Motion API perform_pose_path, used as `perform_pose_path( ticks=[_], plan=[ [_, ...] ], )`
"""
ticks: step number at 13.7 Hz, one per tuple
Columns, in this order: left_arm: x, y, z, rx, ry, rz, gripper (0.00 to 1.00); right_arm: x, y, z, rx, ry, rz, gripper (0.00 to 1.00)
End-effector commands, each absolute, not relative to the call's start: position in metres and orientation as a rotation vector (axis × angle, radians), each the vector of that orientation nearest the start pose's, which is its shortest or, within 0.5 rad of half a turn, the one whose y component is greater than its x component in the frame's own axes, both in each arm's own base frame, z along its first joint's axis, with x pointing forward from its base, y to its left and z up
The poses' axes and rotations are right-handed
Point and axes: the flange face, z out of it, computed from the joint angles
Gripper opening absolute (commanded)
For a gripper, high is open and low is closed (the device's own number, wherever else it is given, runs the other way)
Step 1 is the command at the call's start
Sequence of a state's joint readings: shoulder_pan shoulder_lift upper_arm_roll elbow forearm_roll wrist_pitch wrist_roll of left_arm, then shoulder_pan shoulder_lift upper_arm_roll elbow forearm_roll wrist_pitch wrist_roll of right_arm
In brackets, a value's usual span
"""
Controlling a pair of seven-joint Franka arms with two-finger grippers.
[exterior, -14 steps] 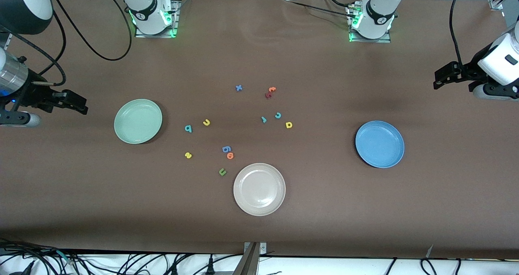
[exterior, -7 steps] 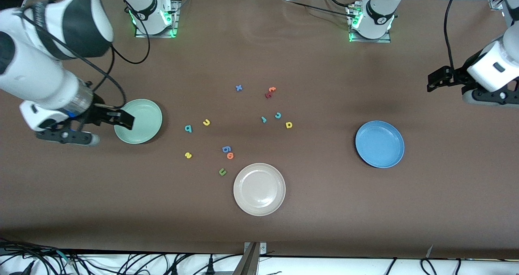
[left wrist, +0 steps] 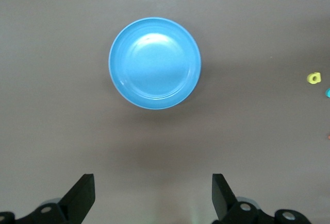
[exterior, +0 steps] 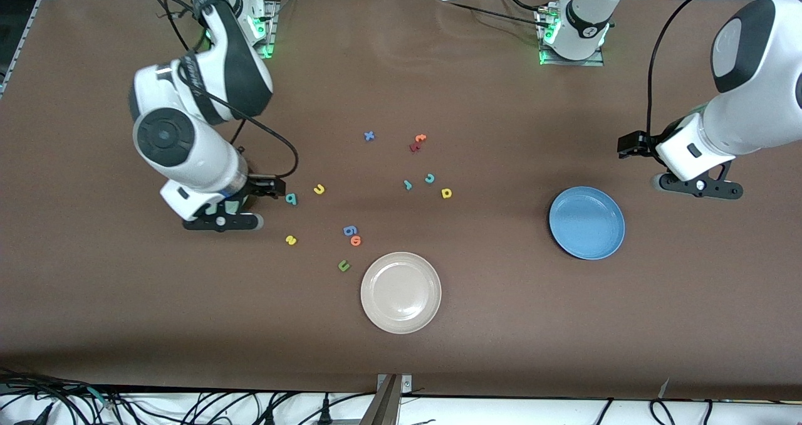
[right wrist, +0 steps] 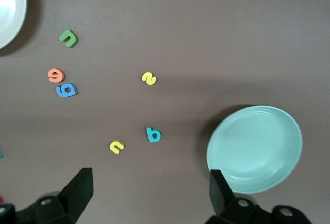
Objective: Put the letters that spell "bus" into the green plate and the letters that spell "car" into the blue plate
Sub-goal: 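Reach the right gripper to teal b while the left gripper reaches yellow a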
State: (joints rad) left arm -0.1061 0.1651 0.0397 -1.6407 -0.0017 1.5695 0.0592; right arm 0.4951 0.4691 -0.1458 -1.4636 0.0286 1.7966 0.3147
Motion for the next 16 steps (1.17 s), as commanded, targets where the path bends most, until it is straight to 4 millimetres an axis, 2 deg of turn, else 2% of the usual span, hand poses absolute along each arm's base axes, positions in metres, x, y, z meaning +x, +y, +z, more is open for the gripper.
perform_pose_path(
  ticks=[1,4,6,8,11,13,16],
  plan=[
    [0.586,-0.006,0.512,-3.139,0.291,0.378,1.0,0.627,0.246,0.371,-3.203,-0.042,0.17,1.0],
    [0.586,-0.011,0.506,-3.162,0.376,0.407,1.0,0.621,0.246,0.352,-3.205,-0.051,0.182,1.0],
    [0.589,-0.021,0.495,-3.249,0.328,0.435,1.0,0.617,0.242,0.335,-3.196,-0.054,0.128,1.0],
    [0.595,-0.04,0.481,-3.293,0.197,0.471,1.0,0.615,0.244,0.32,-3.175,-0.047,0.085,1.0],
    [0.604,-0.095,0.459,-3.272,0.075,0.443,1.0,0.607,0.238,0.292,-3.147,-0.033,0.048,1.0],
    [0.607,-0.133,0.441,-3.256,0.007,0.412,1.0,0.602,0.233,0.284,-3.099,-0.072,0.084,0.99],
    [0.61,-0.198,0.402,-3.223,-0.14,0.355,1.0,0.593,0.228,0.268,-3.068,-0.073,0.124,0.99]
  ],
)
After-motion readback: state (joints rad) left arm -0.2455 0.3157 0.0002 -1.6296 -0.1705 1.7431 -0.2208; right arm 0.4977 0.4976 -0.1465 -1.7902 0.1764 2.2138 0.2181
